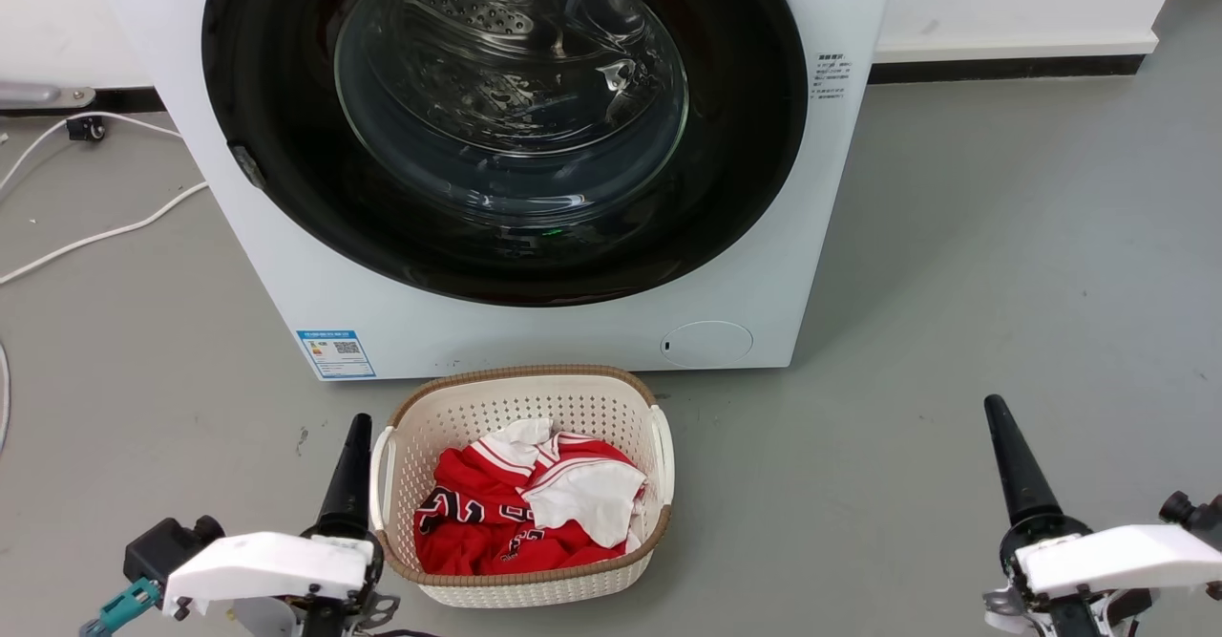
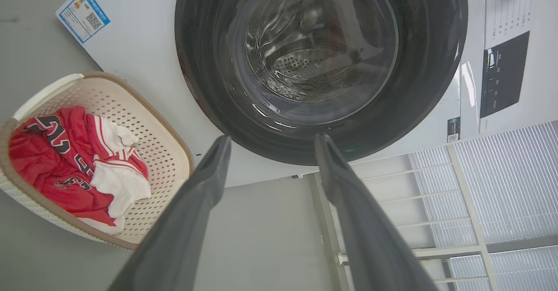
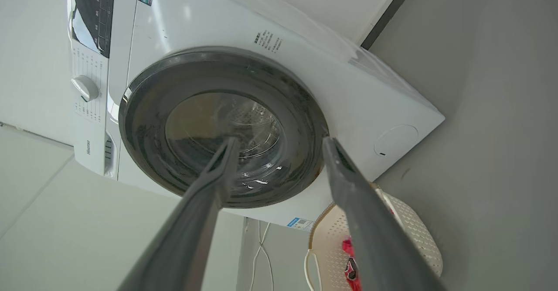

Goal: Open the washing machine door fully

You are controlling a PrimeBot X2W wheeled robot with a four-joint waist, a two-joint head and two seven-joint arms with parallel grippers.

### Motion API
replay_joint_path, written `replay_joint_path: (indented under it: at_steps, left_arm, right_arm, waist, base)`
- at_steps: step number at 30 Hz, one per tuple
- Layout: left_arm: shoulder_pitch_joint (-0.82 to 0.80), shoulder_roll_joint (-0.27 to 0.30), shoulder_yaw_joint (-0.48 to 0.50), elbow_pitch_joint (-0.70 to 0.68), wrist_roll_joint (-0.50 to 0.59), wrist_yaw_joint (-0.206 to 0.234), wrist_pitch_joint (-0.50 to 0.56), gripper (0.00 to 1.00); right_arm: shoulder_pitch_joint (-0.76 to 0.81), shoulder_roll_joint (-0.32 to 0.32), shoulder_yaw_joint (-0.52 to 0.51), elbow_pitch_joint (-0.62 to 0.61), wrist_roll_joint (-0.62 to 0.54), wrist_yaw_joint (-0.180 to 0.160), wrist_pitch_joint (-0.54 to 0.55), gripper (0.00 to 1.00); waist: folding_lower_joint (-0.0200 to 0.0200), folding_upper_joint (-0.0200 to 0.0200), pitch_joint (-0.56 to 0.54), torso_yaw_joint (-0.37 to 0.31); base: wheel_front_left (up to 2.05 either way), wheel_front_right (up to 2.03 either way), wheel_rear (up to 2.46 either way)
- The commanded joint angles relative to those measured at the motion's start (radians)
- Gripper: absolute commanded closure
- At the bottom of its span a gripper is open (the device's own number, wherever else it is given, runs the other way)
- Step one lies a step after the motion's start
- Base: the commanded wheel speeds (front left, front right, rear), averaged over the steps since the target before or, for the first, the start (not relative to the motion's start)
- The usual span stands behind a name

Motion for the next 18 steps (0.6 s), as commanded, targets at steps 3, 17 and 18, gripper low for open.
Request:
replay_joint_path:
  at_steps: [3,17,18]
  left_arm:
    - [-0.004,0.003,-0.017,-0.029,0.108,0.019,-0.020,0.00]
    - [0.011,0.026,-0.088,-0.087,0.384,0.114,-0.079,0.00]
    - [0.012,0.027,-0.092,-0.091,0.398,0.119,-0.082,0.00]
  right_arm:
    - [0.000,-0.002,0.016,-0.037,-0.119,0.000,-0.020,0.00]
    - [0.032,-0.002,0.035,-0.132,-0.431,0.000,-0.078,0.00]
    - [0.034,-0.002,0.035,-0.139,-0.447,0.000,-0.082,0.00]
  waist:
    - [-0.0001,0.0000,0.000,0.001]
    - [-0.0001,0.0000,0.002,0.004]
    - [-0.0001,0.0000,0.002,0.004]
  base:
    - [0.00,0.00,0.00]
    - [0.00,0.00,0.00]
    - [0.00,0.00,0.00]
